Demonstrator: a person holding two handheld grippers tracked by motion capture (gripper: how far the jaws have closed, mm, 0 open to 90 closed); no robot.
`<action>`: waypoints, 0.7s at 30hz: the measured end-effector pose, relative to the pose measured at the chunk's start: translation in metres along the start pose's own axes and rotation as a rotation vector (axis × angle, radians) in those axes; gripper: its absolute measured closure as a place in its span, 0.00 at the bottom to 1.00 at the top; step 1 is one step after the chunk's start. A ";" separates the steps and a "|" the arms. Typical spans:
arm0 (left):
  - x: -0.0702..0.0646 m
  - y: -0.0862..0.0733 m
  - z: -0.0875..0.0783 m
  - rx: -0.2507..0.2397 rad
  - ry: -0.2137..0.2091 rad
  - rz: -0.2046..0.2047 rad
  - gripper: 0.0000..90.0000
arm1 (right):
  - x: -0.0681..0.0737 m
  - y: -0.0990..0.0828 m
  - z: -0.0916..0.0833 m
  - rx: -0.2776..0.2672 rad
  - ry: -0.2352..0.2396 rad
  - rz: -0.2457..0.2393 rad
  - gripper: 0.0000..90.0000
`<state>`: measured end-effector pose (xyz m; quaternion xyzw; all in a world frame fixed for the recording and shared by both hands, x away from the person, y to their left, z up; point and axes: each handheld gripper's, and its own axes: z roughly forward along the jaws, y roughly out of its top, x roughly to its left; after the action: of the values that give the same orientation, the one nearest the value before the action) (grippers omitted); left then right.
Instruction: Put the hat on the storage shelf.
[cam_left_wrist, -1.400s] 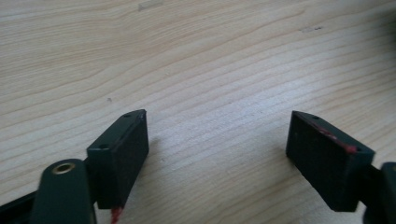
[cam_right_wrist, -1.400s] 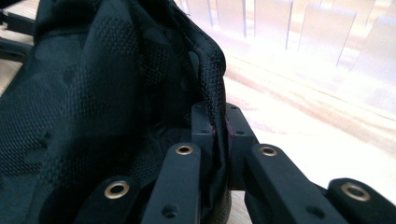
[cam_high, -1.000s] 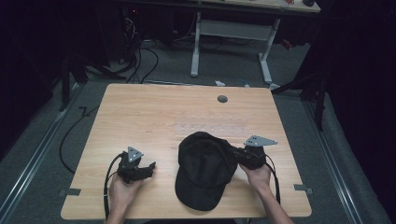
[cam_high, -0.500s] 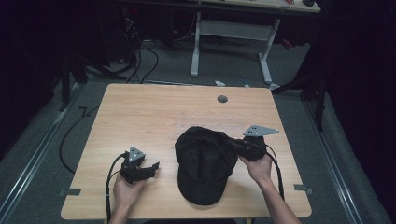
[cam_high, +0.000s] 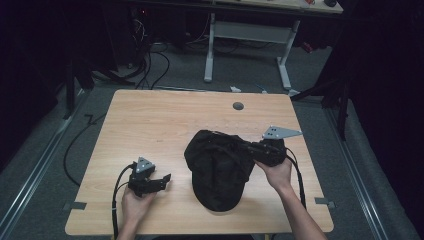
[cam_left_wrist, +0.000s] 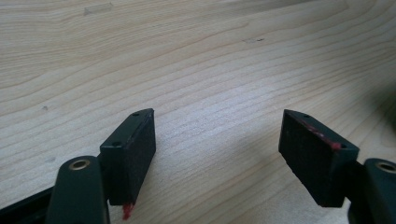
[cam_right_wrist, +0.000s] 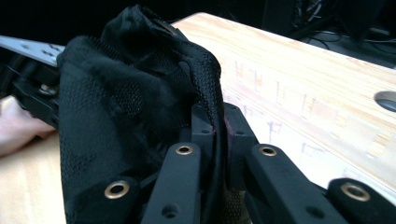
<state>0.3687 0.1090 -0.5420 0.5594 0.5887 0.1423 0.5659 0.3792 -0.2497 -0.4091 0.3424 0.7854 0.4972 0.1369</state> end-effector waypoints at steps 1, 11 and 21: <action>0.000 0.000 0.000 -0.001 0.000 -0.001 0.31 | 0.001 0.001 -0.001 0.001 -0.003 -0.002 0.95; -0.006 -0.002 -0.002 0.032 -0.059 0.011 0.30 | 0.015 0.024 -0.004 -0.035 0.019 -0.086 0.95; -0.052 0.029 -0.019 0.021 -0.309 -0.008 0.28 | 0.020 0.042 -0.010 -0.085 0.068 -0.132 0.95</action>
<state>0.3540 0.0852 -0.4866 0.5781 0.4984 0.0461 0.6445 0.3764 -0.2316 -0.3653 0.2668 0.7885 0.5314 0.1572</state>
